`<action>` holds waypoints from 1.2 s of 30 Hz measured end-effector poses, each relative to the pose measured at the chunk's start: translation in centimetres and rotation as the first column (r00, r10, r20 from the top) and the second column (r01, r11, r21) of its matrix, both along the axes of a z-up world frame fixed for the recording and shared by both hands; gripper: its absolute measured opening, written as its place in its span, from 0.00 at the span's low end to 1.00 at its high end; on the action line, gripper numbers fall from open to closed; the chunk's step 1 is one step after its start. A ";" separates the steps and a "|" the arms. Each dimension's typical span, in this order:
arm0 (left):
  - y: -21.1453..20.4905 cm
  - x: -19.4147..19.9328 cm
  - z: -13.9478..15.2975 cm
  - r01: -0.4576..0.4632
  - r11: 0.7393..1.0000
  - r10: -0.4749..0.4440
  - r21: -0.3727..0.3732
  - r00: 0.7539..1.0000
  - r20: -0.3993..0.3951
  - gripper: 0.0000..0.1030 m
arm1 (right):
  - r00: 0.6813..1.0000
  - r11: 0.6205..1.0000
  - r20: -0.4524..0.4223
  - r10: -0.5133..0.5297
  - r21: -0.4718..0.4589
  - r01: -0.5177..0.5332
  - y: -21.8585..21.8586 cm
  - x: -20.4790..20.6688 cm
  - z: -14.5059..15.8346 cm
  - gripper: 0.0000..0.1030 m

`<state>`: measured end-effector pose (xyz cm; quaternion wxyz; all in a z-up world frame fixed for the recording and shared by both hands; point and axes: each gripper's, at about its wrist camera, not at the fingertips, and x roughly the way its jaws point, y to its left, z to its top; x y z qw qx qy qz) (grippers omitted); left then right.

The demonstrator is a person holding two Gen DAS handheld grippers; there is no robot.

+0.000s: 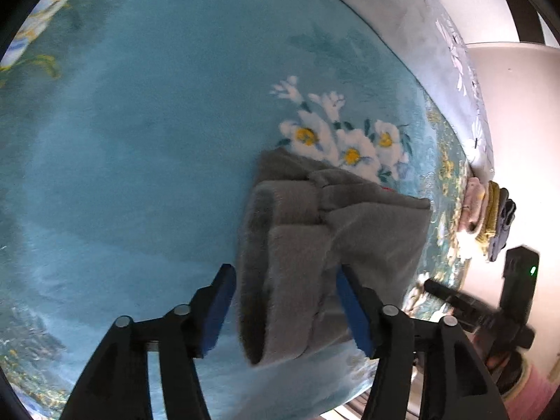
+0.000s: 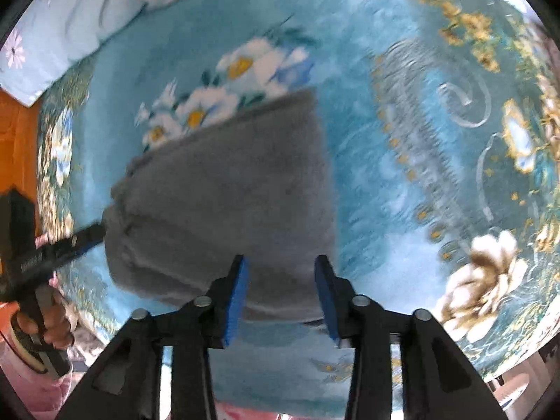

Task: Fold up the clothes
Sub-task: 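Grasp the folded sweatpants with the left gripper while the right gripper grasps the other end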

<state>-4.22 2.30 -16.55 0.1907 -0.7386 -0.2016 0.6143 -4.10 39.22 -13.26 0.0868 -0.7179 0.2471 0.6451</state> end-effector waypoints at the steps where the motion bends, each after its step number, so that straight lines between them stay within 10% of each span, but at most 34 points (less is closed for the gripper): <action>1: -0.2 0.1 -0.5 -0.001 1.000 0.001 -0.011 1.000 0.010 0.64 | 1.000 1.000 0.002 -0.020 0.006 0.020 0.6 0.0 -0.2 0.44; 13: -2.6 1.2 -6.8 -0.199 0.975 0.176 0.100 0.963 0.202 0.69 | 0.986 0.980 0.041 -0.159 -0.116 0.163 2.4 -0.5 -4.1 0.51; 26: -1.1 1.7 -7.3 -0.204 0.972 0.178 0.112 0.961 0.210 0.59 | 0.957 0.952 0.105 -0.271 -0.120 0.283 3.3 -0.3 -6.8 0.54; 36: 0.2 2.0 -4.1 -0.165 0.986 0.160 0.020 0.976 0.150 0.29 | 0.948 0.940 0.063 -0.311 -0.130 0.317 2.1 0.2 -3.0 0.21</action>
